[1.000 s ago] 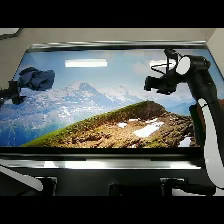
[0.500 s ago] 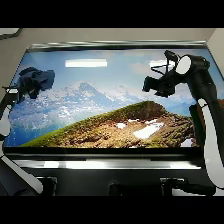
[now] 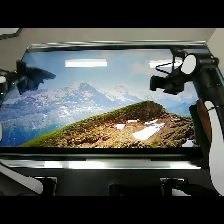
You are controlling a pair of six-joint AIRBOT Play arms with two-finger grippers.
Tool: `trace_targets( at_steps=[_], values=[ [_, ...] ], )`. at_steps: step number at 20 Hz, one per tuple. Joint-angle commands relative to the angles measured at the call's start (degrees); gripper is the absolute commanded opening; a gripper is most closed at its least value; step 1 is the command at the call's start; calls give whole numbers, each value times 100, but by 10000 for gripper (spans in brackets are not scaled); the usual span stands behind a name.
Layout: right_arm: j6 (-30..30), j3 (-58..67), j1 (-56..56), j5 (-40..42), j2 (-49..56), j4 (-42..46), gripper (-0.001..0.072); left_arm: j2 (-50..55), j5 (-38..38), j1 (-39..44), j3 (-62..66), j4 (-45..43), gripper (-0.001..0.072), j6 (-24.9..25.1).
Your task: Fold the shirts.
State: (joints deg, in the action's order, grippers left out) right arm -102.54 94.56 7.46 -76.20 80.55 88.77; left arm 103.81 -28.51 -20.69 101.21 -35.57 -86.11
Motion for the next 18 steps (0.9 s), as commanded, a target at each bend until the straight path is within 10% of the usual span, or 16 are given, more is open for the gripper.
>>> trace_targets(
  at_steps=[1,11,18],
  values=[
    [251,81,-2,7,-584,1113,685,-1897,-883,400,0,-780,23,1434],
    [225,81,-2,-1419,-2205,988,684,-4457,-5093,3897,-404,-2973,25,-142],
    [221,81,-2,-2575,-2288,533,682,-3679,-4120,5276,-3373,-3038,26,-136]
  ],
)
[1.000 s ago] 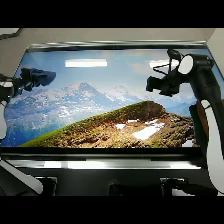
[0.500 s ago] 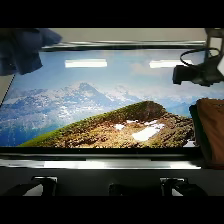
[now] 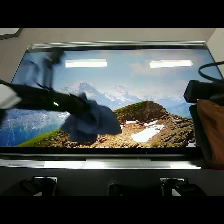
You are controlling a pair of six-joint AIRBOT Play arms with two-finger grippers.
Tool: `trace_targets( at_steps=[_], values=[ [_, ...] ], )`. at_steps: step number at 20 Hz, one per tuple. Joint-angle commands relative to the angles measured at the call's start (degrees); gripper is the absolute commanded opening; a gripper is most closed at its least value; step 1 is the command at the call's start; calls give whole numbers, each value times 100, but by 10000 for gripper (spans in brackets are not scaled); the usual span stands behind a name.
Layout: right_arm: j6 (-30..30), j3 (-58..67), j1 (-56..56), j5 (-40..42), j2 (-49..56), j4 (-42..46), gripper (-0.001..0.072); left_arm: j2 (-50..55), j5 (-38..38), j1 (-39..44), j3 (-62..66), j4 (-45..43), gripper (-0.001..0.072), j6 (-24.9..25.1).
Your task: Fold the shirts.
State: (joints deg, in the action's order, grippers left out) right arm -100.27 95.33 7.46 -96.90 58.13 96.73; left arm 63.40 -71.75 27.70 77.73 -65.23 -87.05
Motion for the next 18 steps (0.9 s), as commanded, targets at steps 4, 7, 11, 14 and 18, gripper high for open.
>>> trace_targets(
  at_steps=[4,7,11,14,18],
  values=[
    [-7,-4,-2,-479,-7,-317,683,1172,505,229,-929,74,705,275],
    [-87,-256,-2,-299,151,-986,684,992,76,-693,-17,-199,708,372],
    [149,-1945,-2,413,354,-2726,686,507,-828,-2212,-426,-254,706,531],
    [249,-3501,0,1379,516,-3807,686,129,-494,-2863,-2120,-24,694,597],
    [656,-4629,0,1845,841,-4242,689,170,841,-2824,-3849,1353,590,1108]
  ],
)
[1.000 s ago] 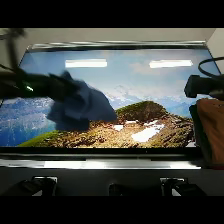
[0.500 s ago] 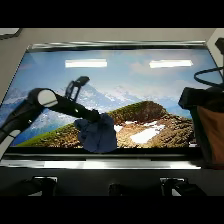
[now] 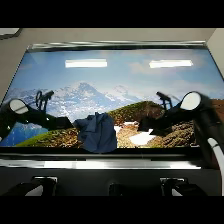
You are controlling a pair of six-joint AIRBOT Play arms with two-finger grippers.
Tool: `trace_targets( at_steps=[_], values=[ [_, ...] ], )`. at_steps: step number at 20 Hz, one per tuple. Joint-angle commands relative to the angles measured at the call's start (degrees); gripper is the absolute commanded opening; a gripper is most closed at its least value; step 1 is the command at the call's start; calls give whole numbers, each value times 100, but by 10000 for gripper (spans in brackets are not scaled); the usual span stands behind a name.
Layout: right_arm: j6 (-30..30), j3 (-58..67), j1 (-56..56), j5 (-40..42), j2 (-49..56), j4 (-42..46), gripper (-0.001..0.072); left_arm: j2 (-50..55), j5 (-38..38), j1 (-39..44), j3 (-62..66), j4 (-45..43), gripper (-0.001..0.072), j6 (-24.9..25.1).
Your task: Fold the shirts.
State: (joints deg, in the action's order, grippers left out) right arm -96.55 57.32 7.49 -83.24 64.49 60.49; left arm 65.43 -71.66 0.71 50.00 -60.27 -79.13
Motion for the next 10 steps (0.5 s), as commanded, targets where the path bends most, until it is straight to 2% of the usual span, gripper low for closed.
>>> trace_targets(
  at_steps=[1,4,6,7,8,9,10],
  values=[
    [367,-922,-2,487,308,-621,706,39,1161,-11,-1239,1010,592,328],
    [525,-1029,-2,654,605,-796,708,358,1692,374,-1287,1322,590,684],
    [643,-1093,4,772,868,-1154,709,494,2004,570,-1287,1432,566,721],
    [750,-1108,111,907,1010,-1342,709,529,2046,643,-1290,1432,406,721],
    [769,-1113,310,1082,1134,-1399,709,533,2022,669,-1290,1432,196,719],
    [769,-1113,577,1283,1270,-1401,709,516,1963,673,-1287,1429,21,721],
    [767,-1113,841,1471,1394,-1416,709,485,1897,664,-1287,1421,28,721]
  ],
)
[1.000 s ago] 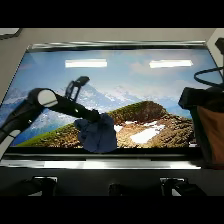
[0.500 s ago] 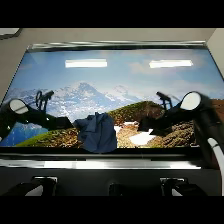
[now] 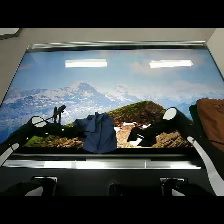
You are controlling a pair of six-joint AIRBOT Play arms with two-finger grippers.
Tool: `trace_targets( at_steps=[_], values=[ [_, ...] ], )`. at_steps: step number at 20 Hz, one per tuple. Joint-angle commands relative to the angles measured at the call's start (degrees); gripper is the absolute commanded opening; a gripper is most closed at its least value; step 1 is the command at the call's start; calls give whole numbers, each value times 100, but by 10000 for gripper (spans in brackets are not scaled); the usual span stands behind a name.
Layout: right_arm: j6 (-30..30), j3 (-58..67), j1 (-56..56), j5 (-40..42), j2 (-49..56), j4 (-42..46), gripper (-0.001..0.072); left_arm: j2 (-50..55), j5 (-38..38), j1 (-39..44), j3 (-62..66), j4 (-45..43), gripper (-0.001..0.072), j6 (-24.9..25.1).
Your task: Fold the shirts.
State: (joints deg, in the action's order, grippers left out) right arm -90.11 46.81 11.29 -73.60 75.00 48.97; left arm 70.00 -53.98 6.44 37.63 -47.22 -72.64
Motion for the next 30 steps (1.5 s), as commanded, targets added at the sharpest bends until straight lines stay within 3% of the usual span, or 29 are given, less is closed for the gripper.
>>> trace_targets(
  at_steps=[1,4,7,8,9,10,11,14,18,21,25,27,30],
  values=[
    [122,-61,728,737,494,-380,706,-11,87,63,-50,116,27,76],
    [457,-59,1327,1355,894,-1353,705,-219,90,4,-50,111,27,76],
    [527,-59,1853,2251,1038,-1725,698,-481,22,-7,-52,9,26,72],
    [527,-59,1982,2511,1040,-1731,639,-544,-24,-7,-52,9,26,70],
    [522,-59,2092,2715,1040,-1731,434,-588,-59,-7,-52,9,26,70],
    [485,-57,2129,2796,1036,-1731,135,-614,-63,-7,-52,9,26,70],
    [358,-50,2090,2761,1003,-1720,44,-656,-50,-7,-50,2,25,72],
    [350,348,1746,2234,369,-529,42,-1150,-98,-70,341,-374,22,63],
    [271,1840,946,2026,-1451,1250,42,-2430,175,-109,2085,-693,23,-304],
    [251,3276,785,2618,-2861,1486,42,-3410,975,-17,3528,-634,23,-1025],
    [-505,4017,785,2634,-4006,1397,42,-4133,1078,149,4452,-636,22,-1447],
    [-892,4017,785,2227,-4260,1617,42,-4304,1003,146,4500,-789,23,-1508],
    [-1646,4015,782,883,-4277,2284,42,-4201,50,138,4450,-1458,23,-1904]
  ],
)
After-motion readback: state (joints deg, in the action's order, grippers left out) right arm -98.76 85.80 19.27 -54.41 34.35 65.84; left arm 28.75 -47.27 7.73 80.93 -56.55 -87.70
